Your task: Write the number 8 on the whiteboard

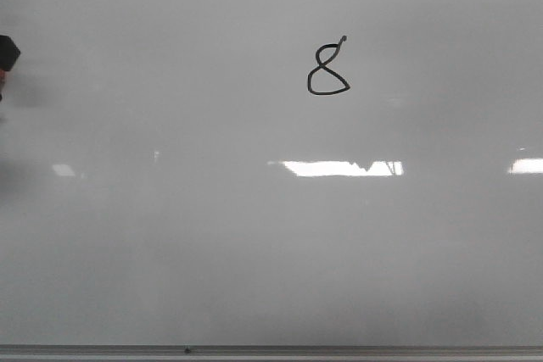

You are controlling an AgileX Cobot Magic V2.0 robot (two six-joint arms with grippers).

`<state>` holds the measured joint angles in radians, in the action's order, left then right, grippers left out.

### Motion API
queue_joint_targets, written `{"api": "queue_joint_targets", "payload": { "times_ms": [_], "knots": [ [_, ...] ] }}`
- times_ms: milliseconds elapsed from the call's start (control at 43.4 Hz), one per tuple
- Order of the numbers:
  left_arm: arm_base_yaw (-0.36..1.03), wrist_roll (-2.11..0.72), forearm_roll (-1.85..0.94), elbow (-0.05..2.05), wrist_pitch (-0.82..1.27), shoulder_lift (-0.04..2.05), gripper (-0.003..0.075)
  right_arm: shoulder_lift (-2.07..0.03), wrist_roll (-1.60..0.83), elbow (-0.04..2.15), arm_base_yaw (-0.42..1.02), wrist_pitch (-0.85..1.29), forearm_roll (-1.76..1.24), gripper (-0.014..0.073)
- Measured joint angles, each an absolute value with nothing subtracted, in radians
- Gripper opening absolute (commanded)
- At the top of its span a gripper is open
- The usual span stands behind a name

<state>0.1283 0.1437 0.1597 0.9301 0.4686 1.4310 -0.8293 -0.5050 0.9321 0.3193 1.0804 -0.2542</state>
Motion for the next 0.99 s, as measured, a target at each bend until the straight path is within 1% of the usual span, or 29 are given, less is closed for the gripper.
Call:
{"api": "queue_joint_targets", "payload": {
  "times_ms": [115,230,553,645,783,990],
  "knots": [
    [0.130,0.144,0.160,0.930,0.544,1.326,0.0294,-0.794,-0.329,0.932,0.319,1.080,-0.180,0.0521],
    [0.166,0.120,0.164,0.930,0.617,1.194,0.0294,-0.759,-0.205,0.932,0.318,1.080,-0.128,0.0521],
    [0.419,0.088,0.153,0.930,0.817,0.854,0.0294,-0.632,-0.130,0.928,0.318,1.095,-0.112,0.0521],
    [0.478,0.086,0.136,0.928,0.868,0.796,0.0294,-0.600,-0.124,0.912,0.318,1.095,-0.112,0.0521],
    [0.531,0.086,0.106,0.928,0.894,0.739,0.0294,-0.588,-0.115,0.894,0.318,1.099,-0.110,0.0521],
    [0.542,0.084,0.098,0.928,0.904,0.735,0.0294,-0.588,-0.111,0.894,0.318,1.099,-0.104,0.0521]
  ]
}}
